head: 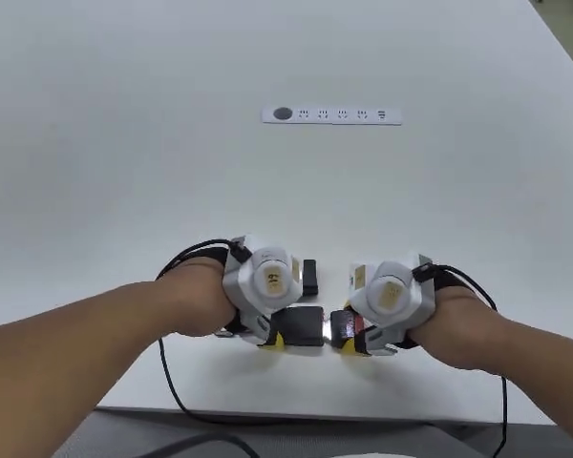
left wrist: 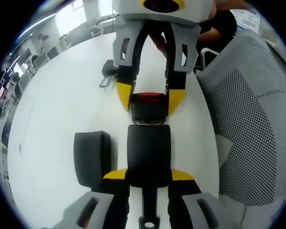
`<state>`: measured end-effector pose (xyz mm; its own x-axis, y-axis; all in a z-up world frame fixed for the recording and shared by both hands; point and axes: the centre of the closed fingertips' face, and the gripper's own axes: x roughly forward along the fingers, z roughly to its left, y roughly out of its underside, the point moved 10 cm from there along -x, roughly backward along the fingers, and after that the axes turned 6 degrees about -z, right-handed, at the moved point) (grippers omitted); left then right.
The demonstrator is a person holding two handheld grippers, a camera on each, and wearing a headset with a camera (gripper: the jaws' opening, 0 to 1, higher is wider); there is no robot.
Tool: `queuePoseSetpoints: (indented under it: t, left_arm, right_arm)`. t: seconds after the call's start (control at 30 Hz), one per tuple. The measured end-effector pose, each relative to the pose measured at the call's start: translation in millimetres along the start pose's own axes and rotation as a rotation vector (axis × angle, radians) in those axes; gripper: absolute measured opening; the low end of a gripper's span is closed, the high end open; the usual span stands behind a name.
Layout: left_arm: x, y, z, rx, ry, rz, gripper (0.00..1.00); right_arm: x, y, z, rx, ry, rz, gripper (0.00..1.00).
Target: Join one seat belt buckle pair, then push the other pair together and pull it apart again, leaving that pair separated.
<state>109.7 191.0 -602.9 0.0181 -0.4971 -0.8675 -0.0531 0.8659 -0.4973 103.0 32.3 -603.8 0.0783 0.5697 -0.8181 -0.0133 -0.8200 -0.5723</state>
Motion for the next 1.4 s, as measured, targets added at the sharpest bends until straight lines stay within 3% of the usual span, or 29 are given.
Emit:
queuePoseSetpoints:
  t: [0.37,0.83,0.97,1.17,1.27,1.37,1.4]
  left_arm:
    - [-0.9,2.8,0.1,-0.008,-0.007,-0.018,0.3]
    - [0.9,-1.7,-3.5,-0.03,-0.025,0.03,0.32]
    - [0.5,-1.1,-2.1,-0.063,-0.031,0.032,0.33]
    - [-0.5,-1.4,-1.2,-0.068,-0.033,0.055,0.33]
    - [-4.0,3.6,-1.8,-0.074,-0.037,0.07,0.33]
    - [-14.9,5.3,-4.0,-0.106,-0.042,0.051,0.33]
    - [-11.0,8.2,-1.4,-0.114,-0.044,0.041,0.33]
  right_arm:
    - [0.2,2.7,-3.8,0.011,0.002,-0.001,0.32]
    - [0.2,-0.9,-1.1,0.053,0.015,0.011,0.34]
    - [-0.4,-1.5,-0.1,0.045,0.013,0.01,0.35]
    - [-0.9,-2.3,-0.6,0.04,0.017,0.008,0.35]
    - [-5.1,-1.6,-1.1,0.053,0.02,-0.004,0.34]
    - [-15.9,-3.3,-0.7,0.067,0.013,-0.028,0.33]
    - [-19.7,-3.9,-0.6,0.069,0.009,-0.034,0.32]
